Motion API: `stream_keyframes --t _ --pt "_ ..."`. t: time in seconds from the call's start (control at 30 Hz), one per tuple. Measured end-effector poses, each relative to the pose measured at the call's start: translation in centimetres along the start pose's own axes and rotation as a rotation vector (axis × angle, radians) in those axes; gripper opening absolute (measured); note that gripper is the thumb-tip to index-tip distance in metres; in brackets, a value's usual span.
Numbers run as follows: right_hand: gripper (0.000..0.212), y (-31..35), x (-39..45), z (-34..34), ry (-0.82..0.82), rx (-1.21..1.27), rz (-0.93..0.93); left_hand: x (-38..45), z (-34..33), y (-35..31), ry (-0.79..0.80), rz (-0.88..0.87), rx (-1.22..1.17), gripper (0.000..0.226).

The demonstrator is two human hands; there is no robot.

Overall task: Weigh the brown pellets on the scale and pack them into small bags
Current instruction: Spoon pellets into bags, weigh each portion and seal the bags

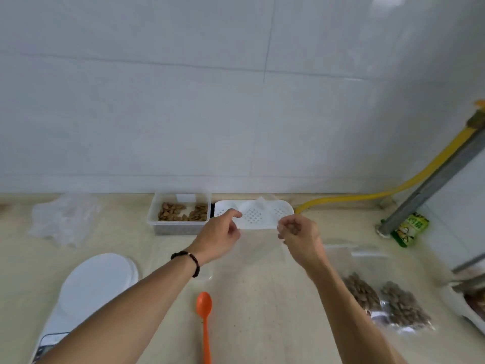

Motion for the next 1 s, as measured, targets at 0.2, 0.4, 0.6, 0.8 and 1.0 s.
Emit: stream_keyframes --t 0.2,0.4,0.6,0.8,1.0 --pt "0.012 3.9 -5.7 -6.1 -0.097 0.175 -0.117 -5.2 8.3 5.9 0.029 -0.063 0.008 0.039" --pt "0.010 5.1 -11.5 -17.7 -0.060 0.231 -0.252 -11.3 15.9 15.6 0.095 0.038 0.076 0.042" --pt "0.027 4.2 -15.3 -26.5 0.058 0.130 -0.319 -14.2 18.6 23.6 0.049 0.136 0.215 0.040" --pt "0.033 2.0 -16.0 -31.1 0.110 -0.014 -0.366 -15.0 18.8 28.3 -0.019 0.203 0.284 0.037" --pt "0.034 2.1 -16.2 -31.3 0.062 -0.174 -0.282 -16.8 19.3 28.0 -0.191 0.040 0.399 0.041"
Point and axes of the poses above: each hand's wrist, its own x-axis towards the middle knuckle, its own z-axis out of the back of the hand, y = z × x, the point moved 8 cm from there along x, towards the middle knuckle, and after that the axes turned 1 degree about -y, right-handed, at the moved point
